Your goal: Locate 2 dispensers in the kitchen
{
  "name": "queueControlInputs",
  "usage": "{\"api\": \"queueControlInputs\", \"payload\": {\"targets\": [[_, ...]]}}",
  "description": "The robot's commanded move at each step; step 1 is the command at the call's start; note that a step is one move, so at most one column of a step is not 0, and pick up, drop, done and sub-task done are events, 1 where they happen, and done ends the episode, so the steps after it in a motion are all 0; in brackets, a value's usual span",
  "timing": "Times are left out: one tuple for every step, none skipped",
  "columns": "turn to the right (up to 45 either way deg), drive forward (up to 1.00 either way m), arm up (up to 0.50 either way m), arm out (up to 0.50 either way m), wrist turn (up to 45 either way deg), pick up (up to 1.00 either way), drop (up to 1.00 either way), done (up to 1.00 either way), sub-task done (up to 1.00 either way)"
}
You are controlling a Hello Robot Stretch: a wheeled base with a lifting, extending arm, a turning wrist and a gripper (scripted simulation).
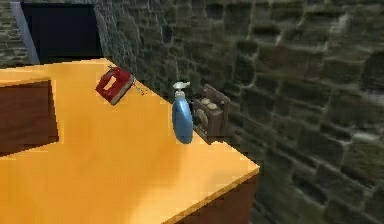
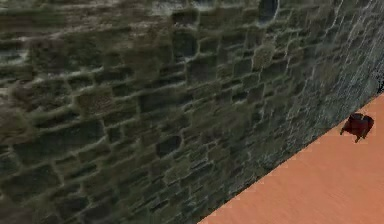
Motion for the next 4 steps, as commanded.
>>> {"api": "queueControlInputs", "payload": {"targets": [[45.0, 0.0, 0.0, 0.0, 0.0, 0.0, 0.0, 0.0, 0.0], [45.0, 0.0, 0.0, 0.0, 0.0, 0.0, 0.0, 0.0, 0.0], [45.0, 0.0, 0.0, 0.0, 0.0, 0.0, 0.0, 0.0, 0.0], [21.0, 0.0, 0.0, 0.0, 0.0, 0.0, 0.0, 0.0, 0.0]]}}
